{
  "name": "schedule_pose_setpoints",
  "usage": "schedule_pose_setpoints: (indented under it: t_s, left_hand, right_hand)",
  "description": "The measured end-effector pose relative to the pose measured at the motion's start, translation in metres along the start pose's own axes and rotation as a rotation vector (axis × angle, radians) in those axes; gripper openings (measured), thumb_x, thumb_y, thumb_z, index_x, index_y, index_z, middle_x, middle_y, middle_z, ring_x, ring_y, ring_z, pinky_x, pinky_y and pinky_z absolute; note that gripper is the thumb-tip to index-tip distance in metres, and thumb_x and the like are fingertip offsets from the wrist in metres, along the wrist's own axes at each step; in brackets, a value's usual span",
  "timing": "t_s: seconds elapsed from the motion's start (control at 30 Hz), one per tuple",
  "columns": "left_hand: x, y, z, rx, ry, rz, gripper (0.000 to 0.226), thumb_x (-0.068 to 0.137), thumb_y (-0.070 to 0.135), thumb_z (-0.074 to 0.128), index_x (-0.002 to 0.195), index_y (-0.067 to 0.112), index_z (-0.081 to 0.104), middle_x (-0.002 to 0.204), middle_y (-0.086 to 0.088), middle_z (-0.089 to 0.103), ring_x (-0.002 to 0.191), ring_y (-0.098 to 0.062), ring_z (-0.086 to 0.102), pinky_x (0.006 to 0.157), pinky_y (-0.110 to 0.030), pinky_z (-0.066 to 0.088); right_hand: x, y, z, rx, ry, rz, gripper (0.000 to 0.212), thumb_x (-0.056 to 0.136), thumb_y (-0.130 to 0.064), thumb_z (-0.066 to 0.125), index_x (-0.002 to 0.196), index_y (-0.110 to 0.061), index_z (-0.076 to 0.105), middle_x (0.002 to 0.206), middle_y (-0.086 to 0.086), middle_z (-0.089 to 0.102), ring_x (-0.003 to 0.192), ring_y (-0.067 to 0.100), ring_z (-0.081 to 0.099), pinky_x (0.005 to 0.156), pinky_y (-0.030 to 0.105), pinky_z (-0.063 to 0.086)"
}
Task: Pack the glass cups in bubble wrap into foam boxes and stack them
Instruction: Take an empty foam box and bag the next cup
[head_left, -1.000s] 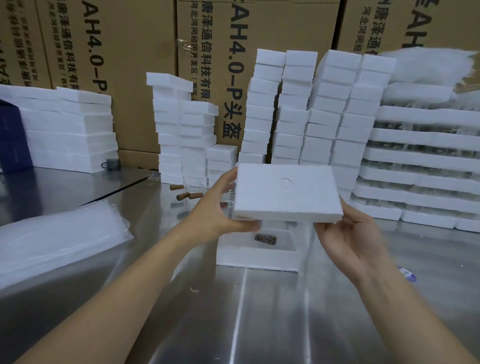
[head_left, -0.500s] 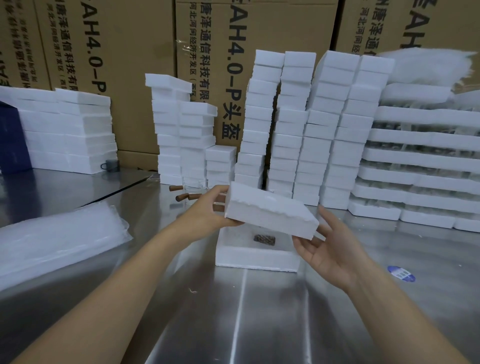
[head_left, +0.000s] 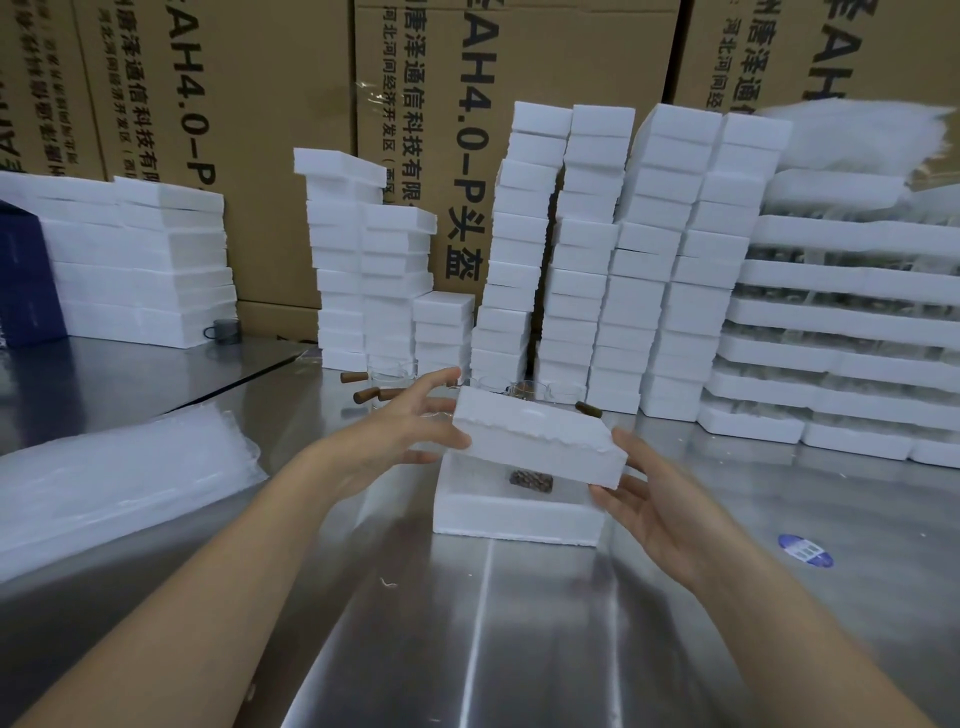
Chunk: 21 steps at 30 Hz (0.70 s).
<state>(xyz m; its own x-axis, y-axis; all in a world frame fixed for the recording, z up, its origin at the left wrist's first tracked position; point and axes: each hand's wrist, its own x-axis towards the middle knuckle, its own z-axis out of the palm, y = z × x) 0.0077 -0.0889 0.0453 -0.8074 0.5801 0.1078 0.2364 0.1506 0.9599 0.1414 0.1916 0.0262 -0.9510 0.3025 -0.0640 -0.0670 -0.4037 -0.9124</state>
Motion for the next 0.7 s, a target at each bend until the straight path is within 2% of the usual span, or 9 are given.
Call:
schedule_pose_setpoints:
  t_s: [0.13, 0.23, 0.37, 0.47, 0.53, 0.6, 0.7]
  left_hand:
    - [-0.003, -0.002, -0.003, 0.042, -0.029, -0.011, 0.102, 0.062, 0.039, 0.097, 0.15, 0.055, 0.048, 0.148, 0.008, 0.057, 0.131, -0.012, 0.063, 0.111, -0.04, 0.052]
    - [-0.003, -0.006, -0.006, 0.056, -0.048, -0.013, 0.095, 0.061, 0.036, 0.1, 0.145, 0.052, 0.057, 0.146, 0.011, 0.062, 0.133, -0.011, 0.063, 0.117, -0.046, 0.05]
    - [-0.002, -0.011, -0.011, 0.067, -0.096, -0.035, 0.085, 0.063, 0.036, 0.103, 0.135, 0.057, 0.064, 0.143, 0.015, 0.065, 0.131, -0.009, 0.065, 0.118, -0.049, 0.048]
    - [-0.001, -0.013, -0.013, 0.059, -0.117, -0.052, 0.088, 0.059, 0.04, 0.105, 0.135, 0.055, 0.064, 0.143, 0.013, 0.066, 0.132, -0.012, 0.065, 0.118, -0.051, 0.047]
    - [-0.002, -0.013, -0.015, 0.07, -0.124, -0.06, 0.082, 0.062, 0.038, 0.104, 0.132, 0.056, 0.066, 0.14, 0.014, 0.067, 0.129, -0.01, 0.066, 0.117, -0.051, 0.048]
    - [-0.003, -0.012, -0.015, 0.081, -0.13, -0.072, 0.078, 0.063, 0.035, 0.103, 0.13, 0.056, 0.067, 0.139, 0.014, 0.067, 0.127, -0.009, 0.067, 0.116, -0.049, 0.05]
    - [-0.005, -0.01, -0.014, 0.076, -0.139, -0.088, 0.086, 0.061, 0.035, 0.103, 0.135, 0.052, 0.063, 0.142, 0.012, 0.065, 0.125, -0.01, 0.068, 0.114, -0.047, 0.052]
  right_hand:
    - [0.001, 0.001, -0.001, -0.043, 0.026, -0.019, 0.036, 0.097, -0.034, 0.072, 0.121, -0.006, 0.072, 0.109, 0.015, 0.079, 0.086, 0.022, 0.077, 0.083, 0.035, 0.065]
    - [0.001, 0.0, -0.002, -0.137, 0.047, -0.025, 0.037, 0.097, -0.04, 0.07, 0.12, -0.011, 0.074, 0.112, 0.008, 0.079, 0.095, 0.022, 0.074, 0.091, 0.035, 0.059]
    - [0.002, 0.003, -0.001, -0.239, 0.073, -0.008, 0.035, 0.095, -0.039, 0.073, 0.117, -0.012, 0.075, 0.099, 0.002, 0.079, 0.089, 0.02, 0.07, 0.086, 0.034, 0.051]
    - [0.004, 0.004, -0.002, -0.276, 0.081, -0.005, 0.035, 0.093, -0.041, 0.074, 0.114, -0.014, 0.076, 0.095, 0.001, 0.078, 0.089, 0.02, 0.07, 0.085, 0.035, 0.051]
    - [0.006, 0.005, -0.003, -0.291, 0.085, -0.004, 0.034, 0.092, -0.043, 0.075, 0.11, -0.015, 0.076, 0.09, -0.001, 0.078, 0.087, 0.02, 0.071, 0.084, 0.035, 0.052]
    - [0.008, 0.006, -0.005, -0.308, 0.087, -0.006, 0.033, 0.091, -0.044, 0.075, 0.109, -0.016, 0.077, 0.09, -0.001, 0.079, 0.087, 0.02, 0.072, 0.082, 0.034, 0.053]
    - [0.01, 0.009, -0.008, -0.342, 0.093, 0.0, 0.033, 0.09, -0.042, 0.076, 0.111, -0.017, 0.077, 0.096, 0.002, 0.08, 0.09, 0.021, 0.073, 0.079, 0.034, 0.054]
